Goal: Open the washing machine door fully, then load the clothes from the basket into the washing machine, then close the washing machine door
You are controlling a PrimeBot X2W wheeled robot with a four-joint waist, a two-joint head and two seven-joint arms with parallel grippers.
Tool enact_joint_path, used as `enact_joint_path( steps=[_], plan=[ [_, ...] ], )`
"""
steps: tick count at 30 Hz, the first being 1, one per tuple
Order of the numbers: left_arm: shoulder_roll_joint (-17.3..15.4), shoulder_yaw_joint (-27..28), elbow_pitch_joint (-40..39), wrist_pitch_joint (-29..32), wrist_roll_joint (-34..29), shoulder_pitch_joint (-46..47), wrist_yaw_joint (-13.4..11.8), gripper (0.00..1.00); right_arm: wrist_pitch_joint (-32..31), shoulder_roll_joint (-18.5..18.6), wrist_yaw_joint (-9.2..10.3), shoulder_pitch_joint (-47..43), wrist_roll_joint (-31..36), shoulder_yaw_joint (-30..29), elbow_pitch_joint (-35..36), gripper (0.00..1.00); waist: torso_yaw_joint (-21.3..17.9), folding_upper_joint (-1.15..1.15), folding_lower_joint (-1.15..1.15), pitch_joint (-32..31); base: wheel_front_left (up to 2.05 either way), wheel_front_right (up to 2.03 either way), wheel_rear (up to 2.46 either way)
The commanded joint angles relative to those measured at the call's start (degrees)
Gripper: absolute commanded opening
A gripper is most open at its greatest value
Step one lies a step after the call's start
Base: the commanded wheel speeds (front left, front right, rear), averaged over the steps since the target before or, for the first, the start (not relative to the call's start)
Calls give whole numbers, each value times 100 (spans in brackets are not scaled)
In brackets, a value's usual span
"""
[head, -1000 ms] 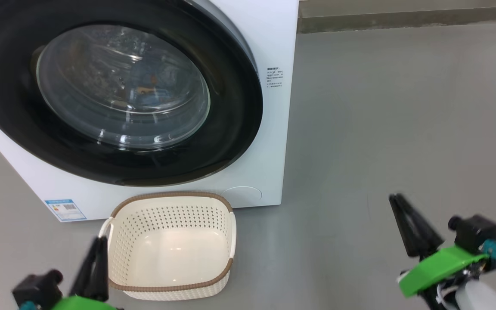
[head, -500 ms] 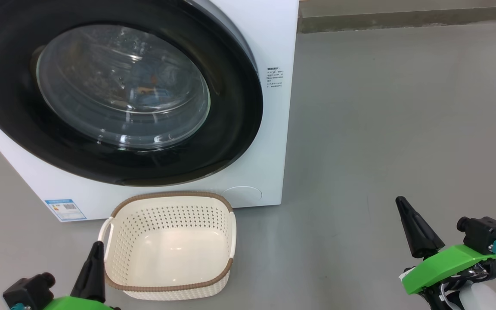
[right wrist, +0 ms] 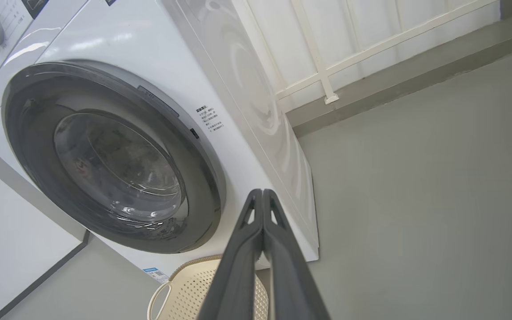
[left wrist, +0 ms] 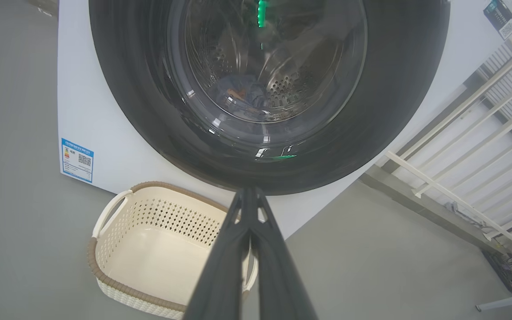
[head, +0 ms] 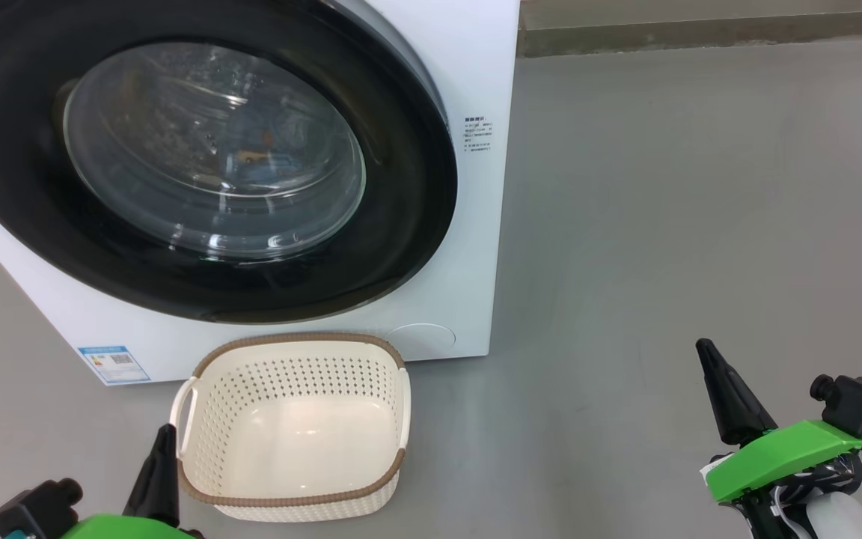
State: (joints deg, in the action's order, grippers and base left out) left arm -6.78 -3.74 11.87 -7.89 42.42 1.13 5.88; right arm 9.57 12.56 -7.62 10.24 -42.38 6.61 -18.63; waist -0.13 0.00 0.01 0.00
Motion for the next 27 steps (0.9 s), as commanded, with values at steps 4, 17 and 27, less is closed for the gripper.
enact_joint_path(
  steps=[4,17,27],
  plan=[
    [-57,152,-85,89,314,239,39,0,-78,-15,3,37,-307,-92,179,0,1,0,-1,1,0,0,0],
    [2,269,-44,269,933,275,55,0,-282,-141,4,-22,-928,-255,216,0,2,0,-1,3,0,0,0],
    [52,367,-11,419,1450,305,69,0,-452,-247,5,-71,-1446,-391,247,0,4,0,-1,5,0,0,0]
  ],
)
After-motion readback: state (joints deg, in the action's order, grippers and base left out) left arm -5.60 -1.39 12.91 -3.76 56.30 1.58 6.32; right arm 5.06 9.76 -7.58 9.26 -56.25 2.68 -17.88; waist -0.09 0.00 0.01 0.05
